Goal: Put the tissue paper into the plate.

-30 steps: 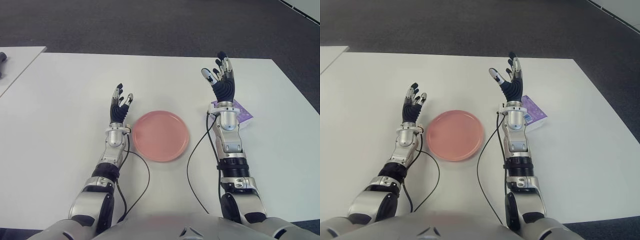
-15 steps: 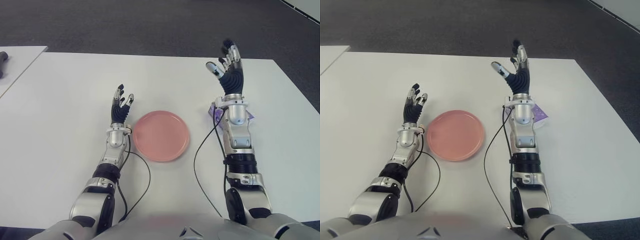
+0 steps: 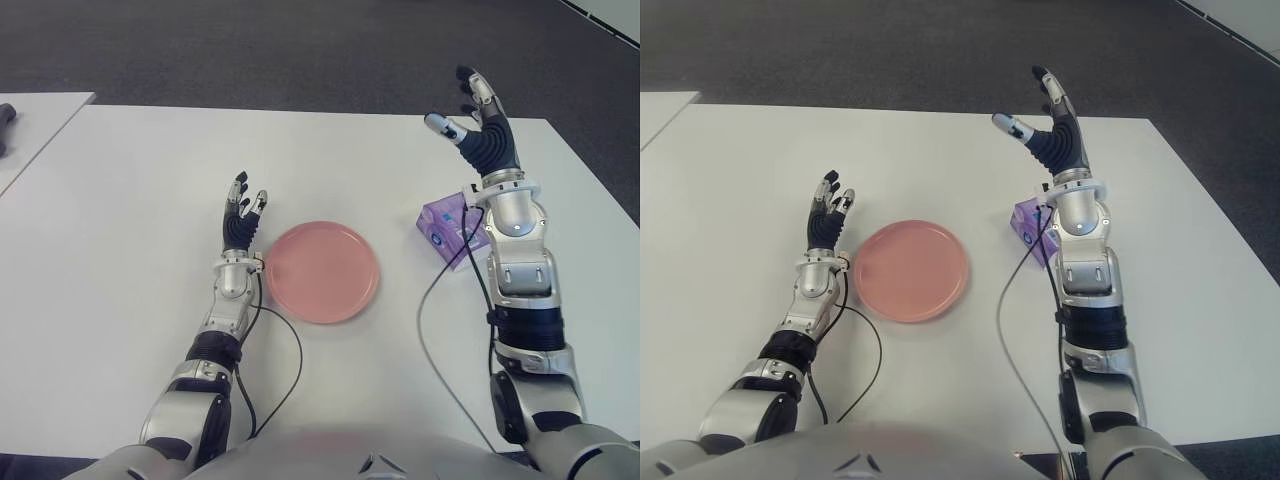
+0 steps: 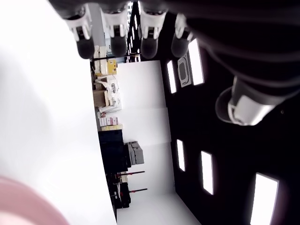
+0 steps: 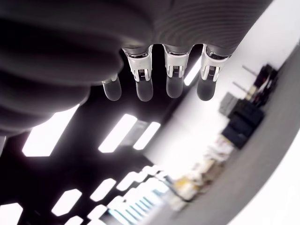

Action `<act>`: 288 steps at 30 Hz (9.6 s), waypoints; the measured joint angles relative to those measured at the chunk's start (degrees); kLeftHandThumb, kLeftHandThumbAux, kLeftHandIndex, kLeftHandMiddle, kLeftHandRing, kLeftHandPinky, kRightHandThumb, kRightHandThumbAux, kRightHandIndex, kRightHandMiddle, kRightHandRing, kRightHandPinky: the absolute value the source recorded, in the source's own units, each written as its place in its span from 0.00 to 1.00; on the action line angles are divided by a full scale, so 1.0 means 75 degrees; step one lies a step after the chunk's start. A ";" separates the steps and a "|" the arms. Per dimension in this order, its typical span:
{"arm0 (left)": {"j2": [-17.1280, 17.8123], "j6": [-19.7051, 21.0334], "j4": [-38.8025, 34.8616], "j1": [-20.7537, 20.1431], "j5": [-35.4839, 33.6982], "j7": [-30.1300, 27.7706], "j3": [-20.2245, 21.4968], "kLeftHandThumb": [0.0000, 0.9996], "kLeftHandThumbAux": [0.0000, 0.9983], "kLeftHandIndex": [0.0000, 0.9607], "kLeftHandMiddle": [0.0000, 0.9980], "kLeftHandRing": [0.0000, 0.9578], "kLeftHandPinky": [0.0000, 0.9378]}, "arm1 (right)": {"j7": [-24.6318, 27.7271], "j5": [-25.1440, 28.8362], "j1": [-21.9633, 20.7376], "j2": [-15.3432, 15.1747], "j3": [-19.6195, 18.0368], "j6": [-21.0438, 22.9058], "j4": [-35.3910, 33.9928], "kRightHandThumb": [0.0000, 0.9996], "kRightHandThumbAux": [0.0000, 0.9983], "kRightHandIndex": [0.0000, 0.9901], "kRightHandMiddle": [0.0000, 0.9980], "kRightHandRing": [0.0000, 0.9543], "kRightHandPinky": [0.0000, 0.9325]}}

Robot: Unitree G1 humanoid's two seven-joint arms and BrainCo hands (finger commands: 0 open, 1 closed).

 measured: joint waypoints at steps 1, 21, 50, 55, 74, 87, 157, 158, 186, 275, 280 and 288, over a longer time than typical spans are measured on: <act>-0.0003 0.0000 0.0000 0.0004 0.0000 0.0000 0.0000 0.01 0.44 0.00 0.00 0.00 0.00 | 0.0082 -0.0078 0.0041 -0.0071 0.0037 0.0138 -0.0076 0.30 0.36 0.00 0.00 0.00 0.00; -0.0015 -0.0076 0.0024 0.0007 -0.0002 0.0002 0.0011 0.01 0.47 0.00 0.00 0.00 0.00 | 0.0945 -0.1763 0.0482 -0.1188 0.0795 0.1125 -0.0098 0.28 0.32 0.00 0.00 0.00 0.03; -0.0021 -0.0151 0.0073 0.0004 0.0000 0.0141 0.0027 0.01 0.47 0.00 0.00 0.00 0.00 | 0.1611 -0.2208 0.1068 -0.1805 0.0832 0.1172 -0.0037 0.26 0.33 0.00 0.00 0.00 0.03; -0.0016 -0.0169 0.0108 0.0004 -0.0004 0.0141 0.0034 0.00 0.47 0.00 0.00 0.00 0.00 | 0.1606 -0.2229 0.1068 -0.1804 0.0873 0.1170 0.0206 0.26 0.33 0.00 0.00 0.00 0.01; 0.0007 -0.0249 0.0260 -0.0013 -0.0011 0.0141 0.0043 0.01 0.48 0.00 0.00 0.00 0.00 | 0.1388 -0.2543 0.1077 -0.1965 0.1145 0.0378 0.0878 0.23 0.34 0.00 0.00 0.00 0.00; 0.0025 -0.0253 0.0318 -0.0022 -0.0002 0.0141 0.0040 0.01 0.47 0.00 0.00 0.00 0.00 | 0.0887 -0.2891 0.1029 -0.1971 0.1454 -0.0189 0.1926 0.22 0.32 0.00 0.00 0.00 0.00; 0.0163 -0.0343 0.0236 0.0015 0.0062 0.0143 0.0052 0.02 0.48 0.00 0.00 0.00 0.00 | 0.0747 -0.5293 0.1933 -0.2464 0.2917 -0.0514 0.1909 0.12 0.32 0.00 0.00 0.00 0.00; 0.0163 -0.0338 0.0219 0.0017 0.0060 0.0142 0.0053 0.02 0.48 0.00 0.00 0.00 0.00 | 0.0798 -0.5442 0.2006 -0.2480 0.2929 -0.0443 0.1801 0.11 0.32 0.00 0.00 0.00 0.00; 0.0180 -0.0251 0.0048 0.0061 0.0066 0.0141 0.0031 0.01 0.46 0.00 0.00 0.00 0.00 | 0.0365 -0.8310 0.2530 -0.1940 0.3323 0.0612 0.1861 0.12 0.33 0.00 0.00 0.00 0.00; 0.0151 -0.0164 0.0071 0.0077 0.0072 0.0142 0.0042 0.02 0.49 0.00 0.00 0.00 0.00 | -0.3657 -0.7546 0.4180 -0.0564 0.2038 0.1567 0.0176 0.22 0.37 0.00 0.00 0.00 0.00; 0.0153 -0.0165 0.0088 0.0078 0.0074 0.0142 0.0045 0.02 0.48 0.00 0.00 0.00 0.00 | -0.2972 -0.7867 0.4299 -0.0460 0.1931 0.1699 -0.0566 0.19 0.38 0.00 0.00 0.00 0.00; 0.0151 -0.0166 0.0133 0.0077 0.0078 0.0142 0.0042 0.02 0.48 0.00 0.00 0.00 0.00 | -0.2275 -0.8130 0.4390 -0.0269 0.1788 0.1744 -0.0773 0.17 0.39 0.00 0.00 0.00 0.00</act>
